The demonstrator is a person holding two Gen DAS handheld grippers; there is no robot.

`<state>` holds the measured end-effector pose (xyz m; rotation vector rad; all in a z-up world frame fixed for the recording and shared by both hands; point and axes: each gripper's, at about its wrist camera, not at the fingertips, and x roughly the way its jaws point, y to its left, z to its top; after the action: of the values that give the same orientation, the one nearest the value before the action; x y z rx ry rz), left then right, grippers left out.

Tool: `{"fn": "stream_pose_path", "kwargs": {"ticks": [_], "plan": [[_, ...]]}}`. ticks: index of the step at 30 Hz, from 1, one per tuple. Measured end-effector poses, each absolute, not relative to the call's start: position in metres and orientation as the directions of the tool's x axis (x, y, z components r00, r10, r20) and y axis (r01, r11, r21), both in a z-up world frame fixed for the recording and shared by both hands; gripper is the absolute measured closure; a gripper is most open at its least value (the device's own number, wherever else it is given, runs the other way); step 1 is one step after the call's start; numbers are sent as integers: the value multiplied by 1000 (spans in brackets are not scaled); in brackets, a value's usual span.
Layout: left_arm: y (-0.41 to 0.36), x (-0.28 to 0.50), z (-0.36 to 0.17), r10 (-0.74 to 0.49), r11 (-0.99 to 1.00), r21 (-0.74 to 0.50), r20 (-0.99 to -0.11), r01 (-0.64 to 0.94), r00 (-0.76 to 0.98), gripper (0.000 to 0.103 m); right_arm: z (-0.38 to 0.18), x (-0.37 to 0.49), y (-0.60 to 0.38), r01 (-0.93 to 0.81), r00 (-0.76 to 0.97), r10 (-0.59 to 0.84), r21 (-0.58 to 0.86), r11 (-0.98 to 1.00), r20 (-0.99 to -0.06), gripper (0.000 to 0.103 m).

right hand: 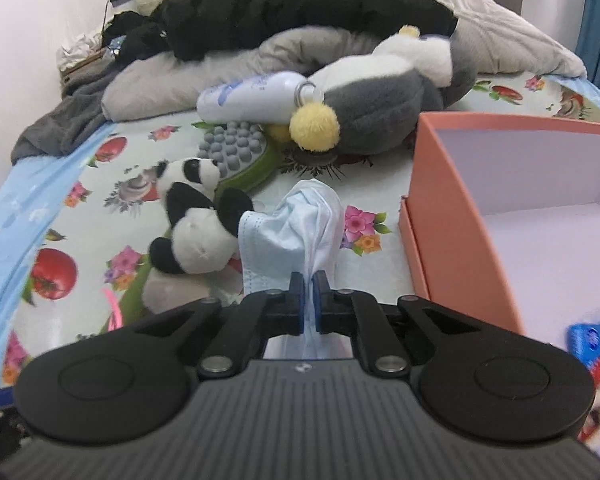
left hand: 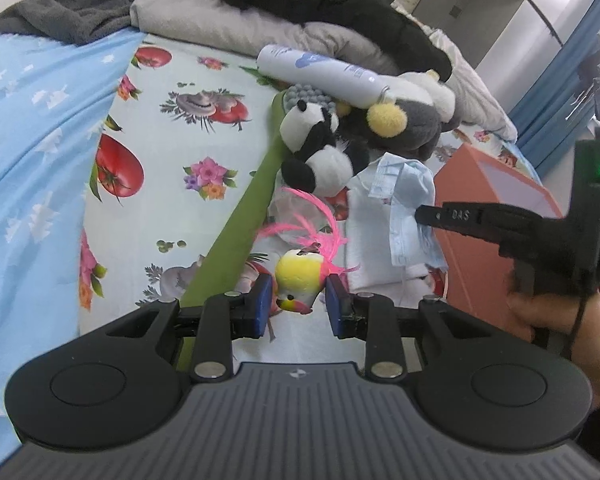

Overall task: Organize soft objects
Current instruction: 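Lift the chick toy with the left gripper while the right lifts the mask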

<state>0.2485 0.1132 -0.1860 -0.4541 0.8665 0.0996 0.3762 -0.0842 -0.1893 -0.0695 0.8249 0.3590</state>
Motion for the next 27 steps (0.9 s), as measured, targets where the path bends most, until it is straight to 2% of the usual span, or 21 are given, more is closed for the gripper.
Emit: {"fn": "stream_pose_path", "kwargs": {"ticks": [27], "plan": [[65, 135, -104, -84, 921, -333, -676, -202, 732, 69, -102, 203, -144, -359, 677, 355, 132, 924, -644, 95]]}}
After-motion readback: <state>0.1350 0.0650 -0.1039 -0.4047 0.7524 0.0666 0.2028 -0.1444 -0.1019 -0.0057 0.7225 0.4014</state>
